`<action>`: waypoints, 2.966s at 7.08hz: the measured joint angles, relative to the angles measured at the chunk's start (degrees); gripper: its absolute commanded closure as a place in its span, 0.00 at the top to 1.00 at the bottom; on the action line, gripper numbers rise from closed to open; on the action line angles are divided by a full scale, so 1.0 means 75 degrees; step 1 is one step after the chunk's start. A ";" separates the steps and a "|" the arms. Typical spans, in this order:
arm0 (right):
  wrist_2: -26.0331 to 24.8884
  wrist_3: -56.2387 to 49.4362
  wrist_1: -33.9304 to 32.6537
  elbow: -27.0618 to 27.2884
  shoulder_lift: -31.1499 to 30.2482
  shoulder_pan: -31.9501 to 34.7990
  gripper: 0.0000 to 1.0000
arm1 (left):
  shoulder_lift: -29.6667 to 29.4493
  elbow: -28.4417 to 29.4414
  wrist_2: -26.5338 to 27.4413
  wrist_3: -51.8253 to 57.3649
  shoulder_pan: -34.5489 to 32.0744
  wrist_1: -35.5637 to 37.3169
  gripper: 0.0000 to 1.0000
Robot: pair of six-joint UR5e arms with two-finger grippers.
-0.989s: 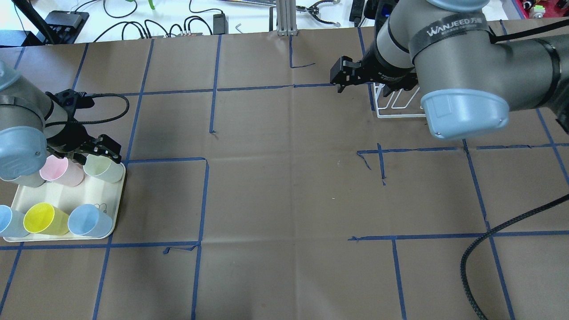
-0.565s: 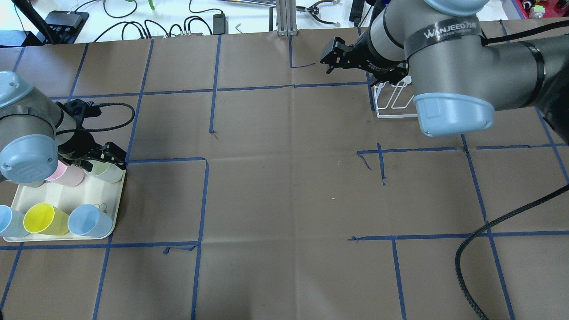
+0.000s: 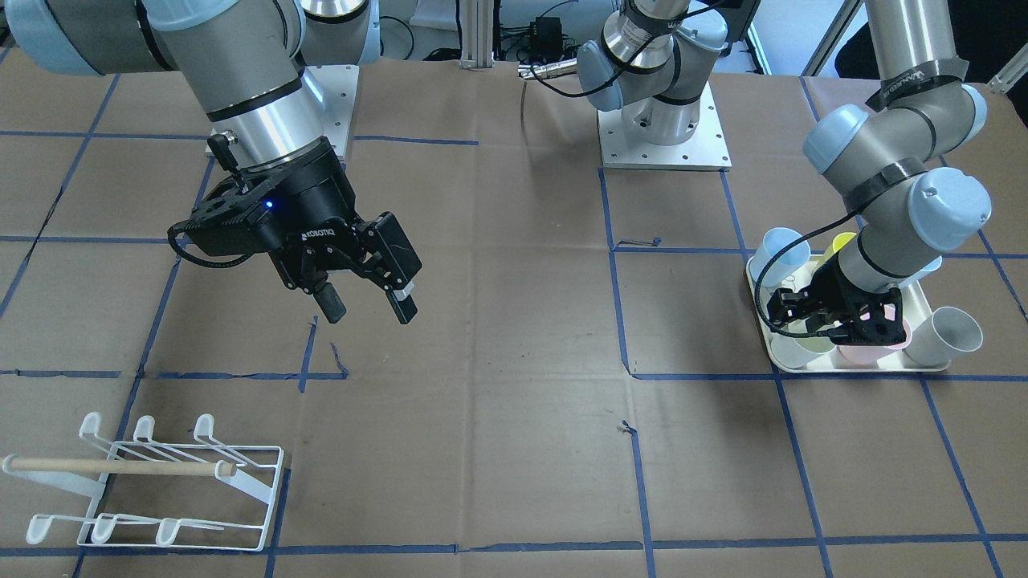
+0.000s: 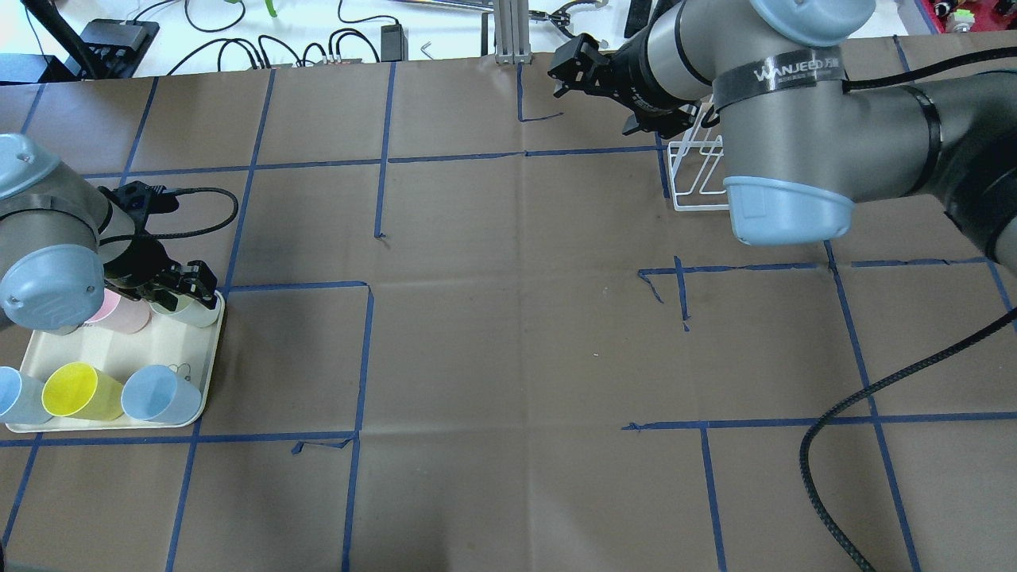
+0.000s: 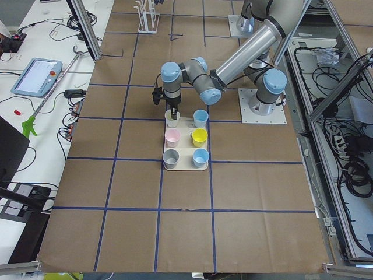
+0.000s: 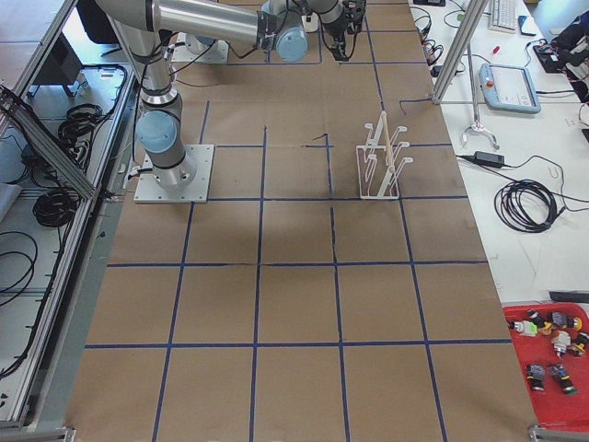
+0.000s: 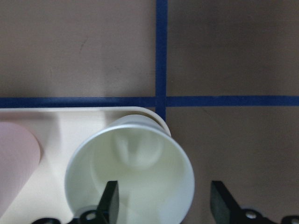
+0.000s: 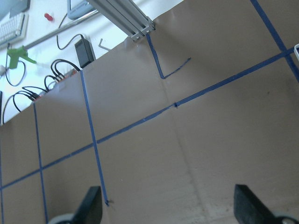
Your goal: Transfer IKEA cup to right arm and place on rack
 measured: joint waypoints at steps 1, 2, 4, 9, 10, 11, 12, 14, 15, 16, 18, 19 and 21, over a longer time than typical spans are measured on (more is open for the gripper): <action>0.0084 0.0590 -0.0517 0.0059 0.0097 0.0001 1.00 | -0.0003 0.0038 0.0004 0.0001 0.0003 -0.0002 0.00; 0.0198 0.0929 -0.0992 0.0133 0.0160 0.0000 1.00 | -0.0001 0.0072 0.0000 -0.0005 0.0003 -0.0004 0.00; 0.0403 0.1792 -0.1911 0.0251 0.0200 0.0001 1.00 | 0.0099 0.0199 -0.0007 -0.0025 -0.0001 -0.0030 0.00; 0.0899 0.4217 -0.5339 0.1689 0.0206 0.0041 1.00 | 0.0704 0.2356 -0.0058 -0.0080 -0.0116 -0.2630 0.00; 0.0945 0.4651 -0.6018 0.1923 0.0206 0.0047 1.00 | 0.0713 0.2833 -0.0094 -0.0067 -0.0142 -0.3147 0.00; 0.0961 0.5207 -0.6634 0.2065 0.0206 0.0051 1.00 | 0.0752 0.3082 -0.0306 -0.0008 -0.0190 -0.3386 0.00; 0.0961 0.5689 -0.7064 0.2124 0.0206 0.0053 1.00 | 0.0841 0.3181 -0.0803 0.0083 -0.0280 -0.3462 0.00; 0.0875 0.6081 -0.7347 0.2224 0.0218 0.0054 1.00 | 0.1121 0.3080 -0.2428 0.0381 -0.0421 -0.3328 0.00; 0.0817 0.6201 -0.7468 0.2277 0.0224 0.0049 1.00 | 0.1210 0.2973 -0.3225 0.0549 -0.0439 -0.3006 0.00; 0.0787 0.6341 -0.7629 0.2332 0.0235 0.0048 1.00 | 0.1203 0.2760 -0.4000 0.0634 -0.0447 -0.2308 0.00; 0.0784 0.6436 -0.7755 0.2568 0.0246 0.0054 1.00 | 0.1128 0.1955 -0.5589 0.0689 -0.0457 -0.0237 0.00; 0.0787 0.6449 -0.7730 0.2717 0.0247 0.0063 1.00 | 0.1114 0.1520 -0.6345 0.0712 -0.0496 0.0766 0.00; 0.0798 0.7215 -0.7580 0.2831 0.0252 0.0106 1.00 | 0.1056 0.0626 -0.7621 0.0731 -0.0771 0.2855 0.02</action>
